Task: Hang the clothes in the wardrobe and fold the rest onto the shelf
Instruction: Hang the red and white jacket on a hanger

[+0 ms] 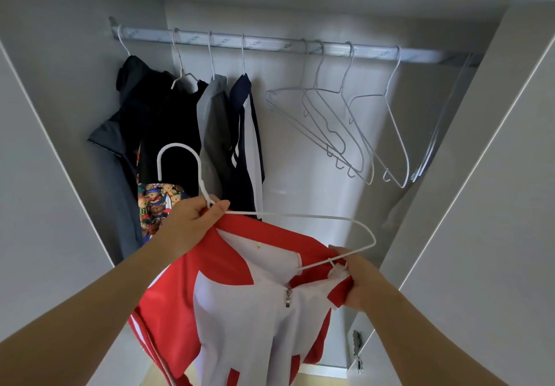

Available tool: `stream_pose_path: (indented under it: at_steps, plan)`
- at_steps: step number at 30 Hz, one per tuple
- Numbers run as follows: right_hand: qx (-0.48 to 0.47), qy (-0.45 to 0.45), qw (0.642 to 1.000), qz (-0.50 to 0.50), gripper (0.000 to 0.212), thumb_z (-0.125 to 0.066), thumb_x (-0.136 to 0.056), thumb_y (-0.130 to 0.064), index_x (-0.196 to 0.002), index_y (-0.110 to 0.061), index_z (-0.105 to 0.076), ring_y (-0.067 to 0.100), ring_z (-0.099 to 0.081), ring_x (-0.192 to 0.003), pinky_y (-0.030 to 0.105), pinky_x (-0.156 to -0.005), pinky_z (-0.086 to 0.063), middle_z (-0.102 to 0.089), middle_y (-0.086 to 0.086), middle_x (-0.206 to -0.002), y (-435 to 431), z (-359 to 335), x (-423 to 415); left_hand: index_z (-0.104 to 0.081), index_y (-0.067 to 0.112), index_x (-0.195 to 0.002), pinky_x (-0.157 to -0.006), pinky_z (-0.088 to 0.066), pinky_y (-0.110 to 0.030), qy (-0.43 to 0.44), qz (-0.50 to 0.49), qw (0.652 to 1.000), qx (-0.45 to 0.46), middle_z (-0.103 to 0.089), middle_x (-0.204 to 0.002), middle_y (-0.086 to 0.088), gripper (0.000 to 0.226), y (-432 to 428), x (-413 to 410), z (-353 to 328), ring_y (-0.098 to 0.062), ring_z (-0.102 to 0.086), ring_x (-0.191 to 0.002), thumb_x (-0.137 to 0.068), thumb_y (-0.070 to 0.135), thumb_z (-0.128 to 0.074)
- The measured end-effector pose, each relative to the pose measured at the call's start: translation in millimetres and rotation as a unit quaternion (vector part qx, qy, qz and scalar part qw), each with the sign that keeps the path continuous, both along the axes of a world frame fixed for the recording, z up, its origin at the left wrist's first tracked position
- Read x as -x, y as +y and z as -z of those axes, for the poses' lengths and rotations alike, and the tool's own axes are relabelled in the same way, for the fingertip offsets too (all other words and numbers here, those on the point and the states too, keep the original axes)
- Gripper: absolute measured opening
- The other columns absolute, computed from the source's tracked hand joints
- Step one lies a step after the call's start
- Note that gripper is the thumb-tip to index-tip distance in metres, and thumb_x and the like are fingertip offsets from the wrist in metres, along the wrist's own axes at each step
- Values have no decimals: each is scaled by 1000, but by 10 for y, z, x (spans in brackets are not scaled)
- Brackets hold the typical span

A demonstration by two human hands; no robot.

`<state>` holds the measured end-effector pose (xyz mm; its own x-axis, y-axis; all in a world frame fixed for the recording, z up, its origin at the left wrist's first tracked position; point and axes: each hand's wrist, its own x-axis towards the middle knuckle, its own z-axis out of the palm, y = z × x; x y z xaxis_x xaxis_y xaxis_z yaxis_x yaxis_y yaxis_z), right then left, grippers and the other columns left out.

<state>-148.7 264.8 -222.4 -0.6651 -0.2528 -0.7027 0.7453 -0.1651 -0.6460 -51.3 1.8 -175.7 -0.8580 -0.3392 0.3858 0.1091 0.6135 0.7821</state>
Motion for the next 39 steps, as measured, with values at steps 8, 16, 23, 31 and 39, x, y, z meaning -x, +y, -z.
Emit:
stream_pose_path:
  at_steps: [8,16,23,31,39]
  plan:
    - [-21,-31,999,-20,15,-72,-76,-15,-79,-1,-66,30,-66,-53,43,-49,-57,-69,17,-66,110,-56,76,-43,20,-52,-49,-30,-17,-16,43,994,95,-38,-48,3,43,-88,-17,-65,-7,-39,-48,-93,8,-52]
    - [-28,-46,997,-61,21,-68,-77,-13,-95,-2,-66,34,-68,-74,48,-63,-57,-70,19,-95,133,-83,112,-46,8,-56,-54,-34,-32,-39,51,993,98,-43,-53,-11,35,-185,-100,-47,-14,-39,-51,-84,29,-44]
    - [-163,38,986,16,16,-61,-84,-6,-69,-3,-57,29,-54,-61,44,-78,-52,-57,15,-68,46,16,115,-52,20,-59,-54,-35,-31,-50,54,991,114,-50,-56,-11,26,-153,-94,51,-13,-42,-52,-81,32,-44]
    - [-374,277,883,66,11,-56,-85,-5,-89,4,-61,27,-55,-67,38,-66,-49,-56,10,-69,72,126,237,-46,36,-61,-53,-33,-16,-53,112,980,156,-50,-59,13,27,-77,-77,54,-4,-45,-55,-85,25,-48]
    - [-323,412,849,76,9,-58,-87,-18,-79,-16,-54,17,-60,-64,22,-55,-43,-62,4,-73,-205,-107,164,-44,27,-72,-62,-46,-31,-164,107,916,351,-50,-66,9,23,118,-1,277,-13,-55,-65,-94,33,-45]
